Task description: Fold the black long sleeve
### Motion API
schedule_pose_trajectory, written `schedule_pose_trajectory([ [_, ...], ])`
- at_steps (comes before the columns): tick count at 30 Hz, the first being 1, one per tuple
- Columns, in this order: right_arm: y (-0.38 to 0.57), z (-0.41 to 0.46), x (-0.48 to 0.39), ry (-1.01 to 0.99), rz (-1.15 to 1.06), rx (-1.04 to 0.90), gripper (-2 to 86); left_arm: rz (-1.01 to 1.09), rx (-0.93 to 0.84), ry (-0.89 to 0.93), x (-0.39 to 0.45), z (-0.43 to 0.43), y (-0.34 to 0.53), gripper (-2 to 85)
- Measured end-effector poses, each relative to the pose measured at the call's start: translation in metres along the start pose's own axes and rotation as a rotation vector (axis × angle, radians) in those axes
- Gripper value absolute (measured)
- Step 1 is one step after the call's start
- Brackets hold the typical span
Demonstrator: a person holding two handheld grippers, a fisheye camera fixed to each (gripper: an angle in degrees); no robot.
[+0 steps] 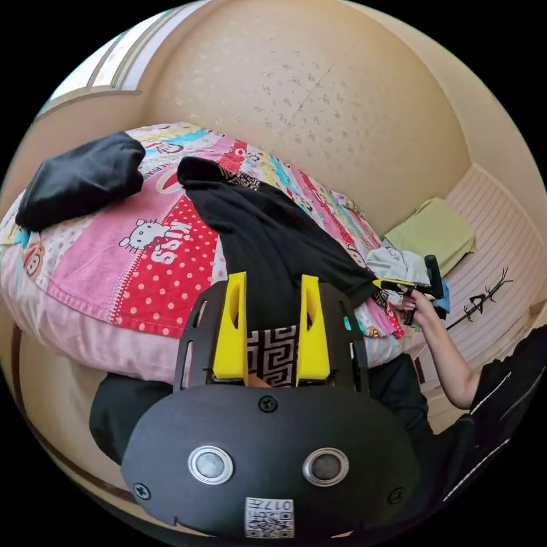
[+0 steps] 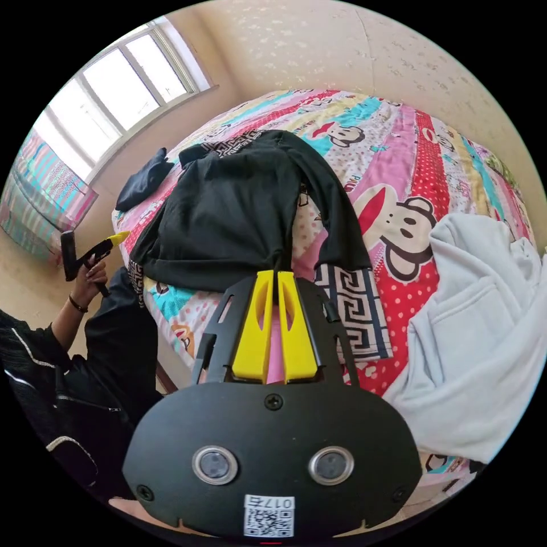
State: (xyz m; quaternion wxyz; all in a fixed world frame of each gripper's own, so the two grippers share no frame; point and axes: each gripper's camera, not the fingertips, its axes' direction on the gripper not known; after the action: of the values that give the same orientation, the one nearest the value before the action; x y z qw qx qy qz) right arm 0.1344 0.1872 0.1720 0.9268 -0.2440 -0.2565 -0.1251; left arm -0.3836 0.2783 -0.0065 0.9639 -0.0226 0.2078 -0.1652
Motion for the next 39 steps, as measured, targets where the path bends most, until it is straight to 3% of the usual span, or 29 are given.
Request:
schedule_pose_trajectory([
  [4,0.029,0.034,0.007,-0.106,0.063,-0.029,2.0,-0.134,-0.139,-0.063,-0.024,0.019,0.021,12.6],
  [7,0.053,0.056,0.017,-0.184,0.126,0.041,2.0,-0.105,-0.266,0.209,-0.032,0.017,0.003,1.7],
  [9,0.067,0.058,0.034,-0.31,0.212,0.093,1.9,-0.08,-0.148,0.217,-0.031,-0.021,-0.011,0.2],
  [12,0.074,0.058,0.035,-0.345,0.221,0.102,1.9,-0.036,0.093,0.031,-0.029,-0.106,-0.026,-0.1],
  [15,0.078,0.056,0.025,-0.305,0.2,0.103,1.9,-0.207,0.26,-0.253,-0.05,-0.161,-0.006,1.6],
  [18,0.082,0.053,0.015,-0.269,0.183,0.109,1.9,-0.388,0.347,-0.227,-0.077,-0.176,0.037,10.0],
  [20,0.085,0.051,0.009,-0.25,0.174,0.11,1.9,-0.413,0.311,-0.186,-0.07,-0.162,0.066,19.6],
  [21,0.086,0.049,0.005,-0.24,0.169,0.11,1.8,-0.383,0.304,-0.205,-0.062,-0.157,0.072,20.2],
  [23,0.088,0.048,0.001,-0.227,0.164,0.111,1.8,-0.157,0.305,-0.287,-0.016,-0.134,0.088,20.7],
  [27,0.092,0.043,-0.009,-0.208,0.155,0.115,1.8,0.229,0.181,-0.199,0.046,-0.08,0.097,15.8],
  [32,0.098,0.038,-0.017,-0.206,0.153,0.126,1.9,0.103,-0.05,-0.171,0.039,0.009,0.098,17.6],
  [36,0.102,0.034,-0.026,-0.19,0.148,0.136,1.8,0.001,-0.043,-0.202,0.03,0.029,0.104,15.4],
  [39,0.102,0.03,-0.034,-0.171,0.14,0.142,1.8,0.053,-0.093,-0.071,0.033,0.027,0.1,6.3],
])
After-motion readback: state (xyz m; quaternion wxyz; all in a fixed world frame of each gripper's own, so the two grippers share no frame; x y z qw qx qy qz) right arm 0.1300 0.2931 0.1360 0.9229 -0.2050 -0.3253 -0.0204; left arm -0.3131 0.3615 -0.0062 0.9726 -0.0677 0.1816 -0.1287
